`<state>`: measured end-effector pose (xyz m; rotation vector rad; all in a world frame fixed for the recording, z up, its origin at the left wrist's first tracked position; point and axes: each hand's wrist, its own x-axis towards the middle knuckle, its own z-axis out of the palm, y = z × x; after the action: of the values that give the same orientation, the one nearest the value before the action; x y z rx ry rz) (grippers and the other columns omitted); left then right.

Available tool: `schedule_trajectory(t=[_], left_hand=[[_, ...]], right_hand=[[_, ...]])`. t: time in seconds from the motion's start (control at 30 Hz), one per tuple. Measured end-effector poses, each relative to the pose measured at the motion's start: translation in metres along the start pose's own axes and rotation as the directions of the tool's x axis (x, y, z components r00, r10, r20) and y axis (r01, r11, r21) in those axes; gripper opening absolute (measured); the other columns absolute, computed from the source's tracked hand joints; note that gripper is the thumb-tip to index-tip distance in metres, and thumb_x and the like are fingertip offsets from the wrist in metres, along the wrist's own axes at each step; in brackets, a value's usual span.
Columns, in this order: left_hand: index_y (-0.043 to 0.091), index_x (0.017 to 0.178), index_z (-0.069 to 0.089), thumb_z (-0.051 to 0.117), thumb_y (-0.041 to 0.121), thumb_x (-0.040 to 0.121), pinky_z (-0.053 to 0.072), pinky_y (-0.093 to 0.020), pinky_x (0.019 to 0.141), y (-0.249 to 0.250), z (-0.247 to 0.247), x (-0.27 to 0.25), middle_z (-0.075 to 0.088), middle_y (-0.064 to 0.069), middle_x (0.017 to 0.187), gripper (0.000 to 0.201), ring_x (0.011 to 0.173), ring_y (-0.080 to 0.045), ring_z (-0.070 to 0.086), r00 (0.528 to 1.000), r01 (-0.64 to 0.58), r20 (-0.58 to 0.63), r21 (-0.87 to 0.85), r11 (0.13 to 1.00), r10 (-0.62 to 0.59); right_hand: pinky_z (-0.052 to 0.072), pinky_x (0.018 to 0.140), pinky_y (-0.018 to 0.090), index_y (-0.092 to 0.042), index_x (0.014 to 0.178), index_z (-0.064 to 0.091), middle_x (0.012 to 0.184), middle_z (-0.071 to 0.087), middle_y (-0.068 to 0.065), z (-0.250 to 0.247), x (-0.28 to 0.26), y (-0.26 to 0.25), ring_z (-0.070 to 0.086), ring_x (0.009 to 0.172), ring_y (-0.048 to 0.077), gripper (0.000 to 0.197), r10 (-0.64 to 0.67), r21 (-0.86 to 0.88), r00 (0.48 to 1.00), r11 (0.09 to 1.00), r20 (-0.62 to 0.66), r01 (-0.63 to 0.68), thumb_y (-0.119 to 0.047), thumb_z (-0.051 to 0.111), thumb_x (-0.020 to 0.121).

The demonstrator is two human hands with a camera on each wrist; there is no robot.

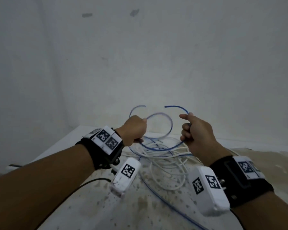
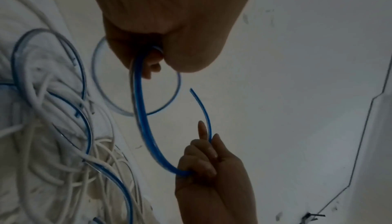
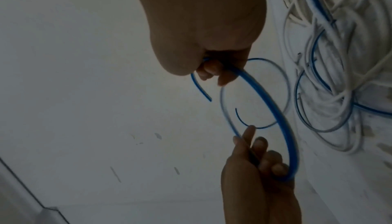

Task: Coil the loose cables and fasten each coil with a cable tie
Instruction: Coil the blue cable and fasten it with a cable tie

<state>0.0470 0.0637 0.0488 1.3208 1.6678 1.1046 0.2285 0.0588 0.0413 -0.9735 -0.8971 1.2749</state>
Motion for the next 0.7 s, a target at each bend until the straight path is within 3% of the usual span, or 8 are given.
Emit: schedule_trajectory(t=[0.07,0.2,0.27,0.37,0.43,0.5,0.6,0.7], left_hand=[[-0.005,0.118,0.061,0.044,0.02,0.103,0.042,-0.023,0.046,-0.006,-0.006,0.003,0.052,-0.003,0.072,0.033,0.053,-0.012,0.051,0.996,-0.042,0.091,0.178,0.983,0.026],[0.009,0.096,0.072,0.046,0.017,0.103,0.033,-0.024,0.046,-0.013,-0.013,0.003,0.054,-0.007,0.074,0.027,0.047,-0.015,0.038,0.97,-0.206,0.179,0.241,0.948,0.165],[0.013,0.091,0.073,0.047,0.02,0.103,0.033,-0.02,0.046,-0.015,-0.014,0.003,0.06,-0.008,0.074,0.03,0.047,-0.011,0.042,0.953,-0.29,0.172,0.269,0.918,0.25],[0.016,0.087,0.075,0.049,0.027,0.103,0.037,-0.018,0.052,-0.014,-0.014,0.001,0.069,-0.002,0.073,0.033,0.045,0.0,0.047,0.91,-0.409,0.191,0.268,0.872,0.368],[0.017,0.089,0.077,0.052,0.031,0.101,0.043,-0.022,0.057,-0.014,-0.014,0.0,0.069,0.004,0.07,0.031,0.052,-0.004,0.052,0.89,-0.452,0.183,0.24,0.859,0.417],[0.013,0.091,0.074,0.054,0.031,0.1,0.049,-0.024,0.054,-0.017,-0.014,-0.001,0.07,0.001,0.071,0.029,0.054,-0.011,0.057,0.893,-0.446,0.172,0.202,0.872,0.416],[0.011,0.095,0.068,0.052,0.019,0.101,0.051,-0.023,0.055,-0.028,-0.017,-0.004,0.068,-0.001,0.069,0.019,0.055,-0.013,0.06,0.91,-0.41,0.116,0.124,0.903,0.398],[0.016,0.099,0.069,0.047,0.018,0.103,0.045,-0.024,0.05,-0.032,-0.024,-0.004,0.065,0.003,0.065,0.022,0.05,-0.016,0.053,0.901,-0.433,0.048,0.059,0.899,0.431]], right_hand=[[0.022,0.045,0.028,-0.007,0.103,0.064,0.055,0.028,-0.002,0.002,0.004,0.002,0.019,0.045,0.012,0.034,-0.022,-0.031,0.999,0.999,0.034,0.023,-0.029,0.039,0.106],[0.027,0.04,0.025,-0.004,0.094,0.065,0.056,0.043,0.002,0.018,0.001,0.013,0.028,0.043,0.014,0.031,-0.046,-0.119,0.993,0.991,0.105,0.059,-0.015,0.037,0.105],[0.029,0.04,0.024,-0.005,0.101,0.065,0.062,0.05,0.005,0.026,0.0,0.018,0.032,0.043,0.015,0.029,-0.043,-0.152,0.989,0.986,0.143,0.065,-0.012,0.038,0.104],[0.029,0.041,0.024,-0.013,0.11,0.063,0.065,0.054,0.005,0.036,0.0,0.027,0.034,0.042,0.013,0.03,-0.012,-0.294,0.971,0.952,0.241,0.084,-0.03,0.039,0.106],[0.028,0.041,0.023,-0.01,0.1,0.064,0.066,0.055,0.003,0.044,0.001,0.032,0.035,0.043,0.012,0.036,-0.019,-0.423,0.964,0.896,0.266,0.134,-0.037,0.04,0.105],[0.029,0.042,0.023,-0.009,0.091,0.063,0.066,0.054,0.004,0.05,0.008,0.033,0.037,0.046,0.013,0.034,-0.099,-0.488,0.98,0.856,0.172,0.173,-0.033,0.043,0.105],[0.026,0.043,0.024,-0.012,0.086,0.06,0.062,0.046,0.004,0.044,0.022,0.028,0.031,0.044,0.013,0.032,-0.171,-0.363,0.985,0.917,0.015,0.165,-0.029,0.041,0.105],[0.03,0.043,0.024,-0.013,0.087,0.059,0.06,0.044,0.002,0.036,0.022,0.024,0.03,0.043,0.013,0.029,-0.12,-0.222,0.99,0.966,0.068,0.133,-0.024,0.04,0.105]])
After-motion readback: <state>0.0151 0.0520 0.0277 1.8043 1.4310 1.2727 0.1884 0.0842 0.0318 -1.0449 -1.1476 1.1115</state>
